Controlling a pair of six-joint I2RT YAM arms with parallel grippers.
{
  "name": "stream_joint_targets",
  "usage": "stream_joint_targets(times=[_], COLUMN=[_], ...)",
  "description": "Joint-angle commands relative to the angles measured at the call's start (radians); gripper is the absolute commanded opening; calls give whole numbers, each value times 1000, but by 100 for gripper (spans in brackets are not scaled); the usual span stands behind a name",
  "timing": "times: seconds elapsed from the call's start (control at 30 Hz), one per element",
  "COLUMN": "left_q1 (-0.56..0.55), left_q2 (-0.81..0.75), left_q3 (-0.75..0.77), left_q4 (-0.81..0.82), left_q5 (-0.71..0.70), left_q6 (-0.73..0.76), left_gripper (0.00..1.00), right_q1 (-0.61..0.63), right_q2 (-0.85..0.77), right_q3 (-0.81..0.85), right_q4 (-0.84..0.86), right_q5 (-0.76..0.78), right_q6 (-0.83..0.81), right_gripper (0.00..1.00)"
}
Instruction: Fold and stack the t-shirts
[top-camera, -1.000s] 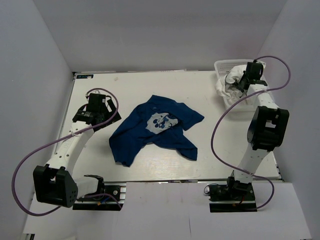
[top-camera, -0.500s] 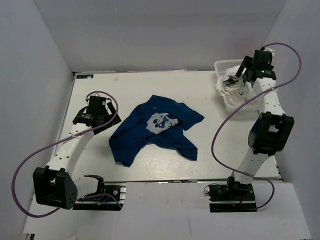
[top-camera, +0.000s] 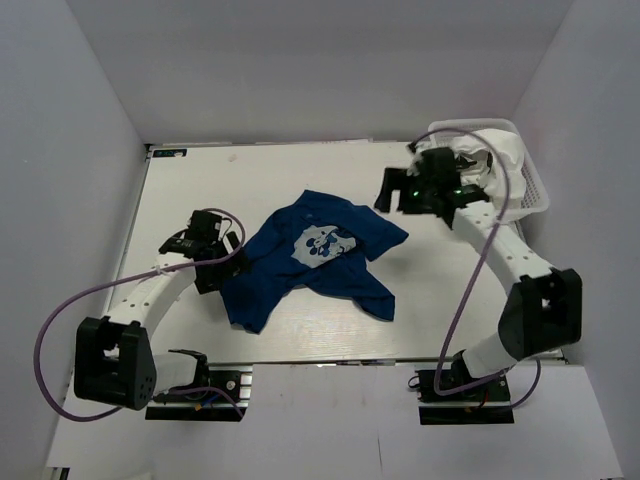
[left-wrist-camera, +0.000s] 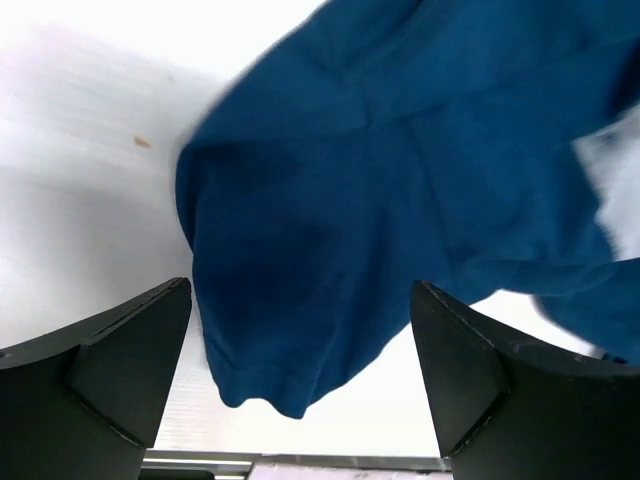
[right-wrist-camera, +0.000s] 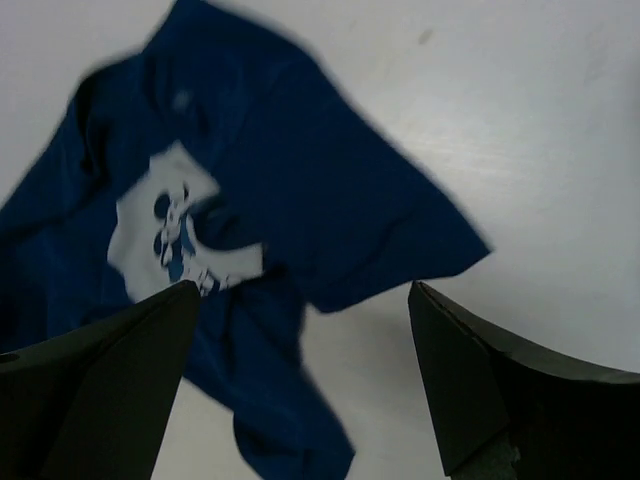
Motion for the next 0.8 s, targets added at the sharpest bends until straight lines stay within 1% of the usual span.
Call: stream_joint_targets(times=[0.0,0.07,0.17,0.2,0.33,0.4,0.43,0.47,0.5,0.53,0.6,0.63,0.67,0.7,0.73,0.77], left_q1=[-3,-3,-3,-3,-3,-3,-3,-3,-3,-3,-3,-3,-3,-3,-3,-3], left_q2=[34,60,110,121,157,180,196,207,232,247,279,314,333,350,367,400], left_q3=[-19,-29,-29,-29,-18,-18,-18,-9,-9,1,1,25,34,50,50,68], left_q4=[36,65,126,140,186,196,196,196,206,217,231,231,240,240,255,256], left_q5=[78,111,165,176,190,181,181,181,181,181,181,181,171,171,171,181], left_q6=[-10,-10,-10,-10,-10,-10,0,0,0,0,9,9,9,18,18,18], left_gripper=[100,100,100,100,100,100,100,100,100,100,100,100,100,100,100,100], right_q1=[83,152,218,228,271,275,271,269,266,263,254,251,246,237,225,219], right_q2=[55,69,106,122,208,288,314,380,400,418,481,497,547,560,578,636], right_q3=[-69,-124,-152,-156,-132,-112,-82,-36,-11,52,89,153,179,201,271,299], right_q4=[-31,-2,31,72,81,100,98,72,62,39,34,14,8,2,-14,-21], right_q5=[-130,-148,-142,-145,-125,-105,-90,-70,-52,-9,43,81,83,126,164,169], right_q6=[41,64,82,89,102,113,121,138,139,138,124,121,119,118,112,112], right_gripper=[90,90,90,90,90,90,90,90,90,90,90,90,90,90,90,90])
